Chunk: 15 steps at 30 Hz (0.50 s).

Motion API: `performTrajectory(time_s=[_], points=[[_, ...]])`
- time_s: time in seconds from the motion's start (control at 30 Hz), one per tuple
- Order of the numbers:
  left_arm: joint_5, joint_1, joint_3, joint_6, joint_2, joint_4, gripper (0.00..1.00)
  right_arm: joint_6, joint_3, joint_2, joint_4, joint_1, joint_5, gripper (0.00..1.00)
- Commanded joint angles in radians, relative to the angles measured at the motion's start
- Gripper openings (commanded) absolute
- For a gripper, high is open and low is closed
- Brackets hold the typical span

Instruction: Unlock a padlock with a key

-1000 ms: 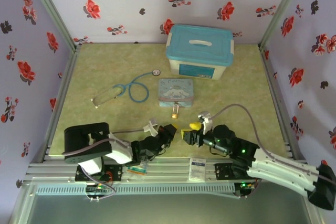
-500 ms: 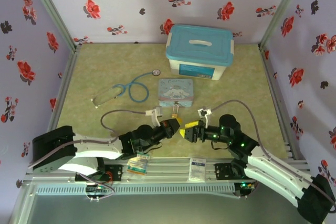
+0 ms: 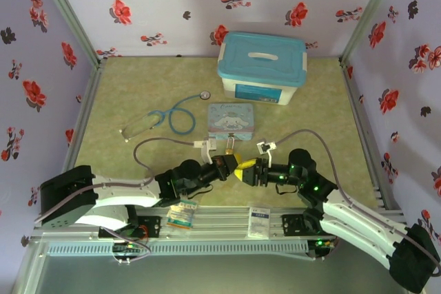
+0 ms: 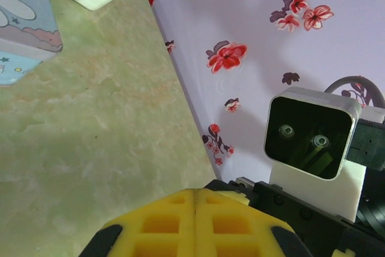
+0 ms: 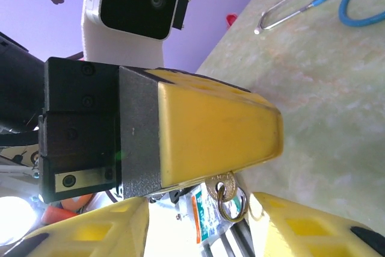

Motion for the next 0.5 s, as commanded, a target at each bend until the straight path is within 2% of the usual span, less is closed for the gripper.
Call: performTrajectory(time_s=[0.0, 0.2, 0.3, 0.4, 0.47], points=[[0.058, -0.009, 0.046, 0.029, 0.005, 0.010, 0.00, -0.009, -0.002, 0.006, 0.058, 0.001, 0.010, 0.44], [0.067, -0.011, 0.049, 0.016, 0.022, 0.021, 0.00, -0.027, -0.012, 0.005, 0.071, 0.003, 0.060, 0.28], [0.069, -0.010, 0.049, 0.006, 0.029, 0.012, 0.00, -0.029, -0.025, 0.000, 0.083, 0.004, 0.081, 0.09], [0.068, -0.008, 0.049, 0.004, 0.034, 0.006, 0.00, -0.029, -0.034, -0.011, 0.075, 0.004, 0.100, 0.06], [0.065, -0.009, 0.047, 0.004, 0.031, 0.007, 0.04, -0.033, -0.039, -0.022, 0.060, 0.003, 0.110, 0.05]])
